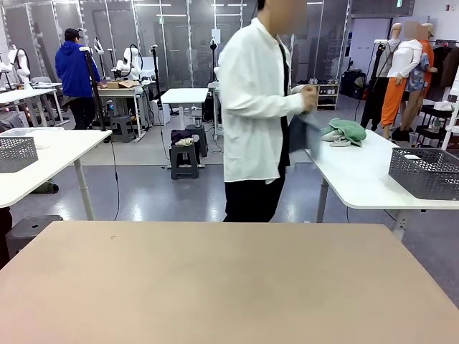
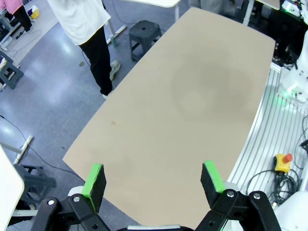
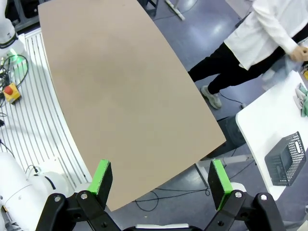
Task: Fold the towels and place them in the basket.
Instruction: When a person lays out a Towel with hook on the table, fold it in half twice.
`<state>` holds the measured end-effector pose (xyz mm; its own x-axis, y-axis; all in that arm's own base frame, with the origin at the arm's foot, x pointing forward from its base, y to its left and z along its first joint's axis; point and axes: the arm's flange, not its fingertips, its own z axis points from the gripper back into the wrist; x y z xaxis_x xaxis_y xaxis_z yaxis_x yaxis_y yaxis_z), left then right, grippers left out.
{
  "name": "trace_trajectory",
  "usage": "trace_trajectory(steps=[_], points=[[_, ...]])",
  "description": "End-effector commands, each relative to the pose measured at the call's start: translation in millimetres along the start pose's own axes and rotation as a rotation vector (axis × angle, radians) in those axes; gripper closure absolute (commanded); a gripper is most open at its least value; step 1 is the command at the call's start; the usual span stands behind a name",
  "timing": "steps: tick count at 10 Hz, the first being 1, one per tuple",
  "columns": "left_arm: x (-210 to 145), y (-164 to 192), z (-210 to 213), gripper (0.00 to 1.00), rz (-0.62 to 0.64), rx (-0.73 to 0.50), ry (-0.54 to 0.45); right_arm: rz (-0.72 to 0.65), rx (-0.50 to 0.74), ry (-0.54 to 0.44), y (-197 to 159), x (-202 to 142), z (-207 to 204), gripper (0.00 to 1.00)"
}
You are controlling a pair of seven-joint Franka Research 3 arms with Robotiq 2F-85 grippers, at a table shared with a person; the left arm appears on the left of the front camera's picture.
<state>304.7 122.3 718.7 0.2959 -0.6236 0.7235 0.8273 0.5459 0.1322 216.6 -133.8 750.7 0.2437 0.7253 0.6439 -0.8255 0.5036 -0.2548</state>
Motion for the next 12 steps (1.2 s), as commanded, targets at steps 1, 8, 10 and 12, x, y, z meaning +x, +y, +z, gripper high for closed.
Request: trace_trajectory(steps=[1,8,10,12], points=[[1.4,-1.5,0.4,0.00,-0.005,-0.005,-0.006,-0.007,-0.006,-0.002,0.7,-0.1,1.2,0.00],[1.4,-1.5,0.4,0.00,-0.005,-0.005,-0.006,-0.011,-0.007,0.001,0.8,-0.7,1.8,0.00],[1.4,-1.5,0.4,0.00,-0.005,-0.005,-0.006,-0.017,0.006,-0.027,0.3,-3.7,4.7,0.00],[1.4,-1.5,0.4,0.00,-0.005,-0.005,-0.006,-0.025,-0.001,-0.048,0.0,-5.9,9.2,0.00]])
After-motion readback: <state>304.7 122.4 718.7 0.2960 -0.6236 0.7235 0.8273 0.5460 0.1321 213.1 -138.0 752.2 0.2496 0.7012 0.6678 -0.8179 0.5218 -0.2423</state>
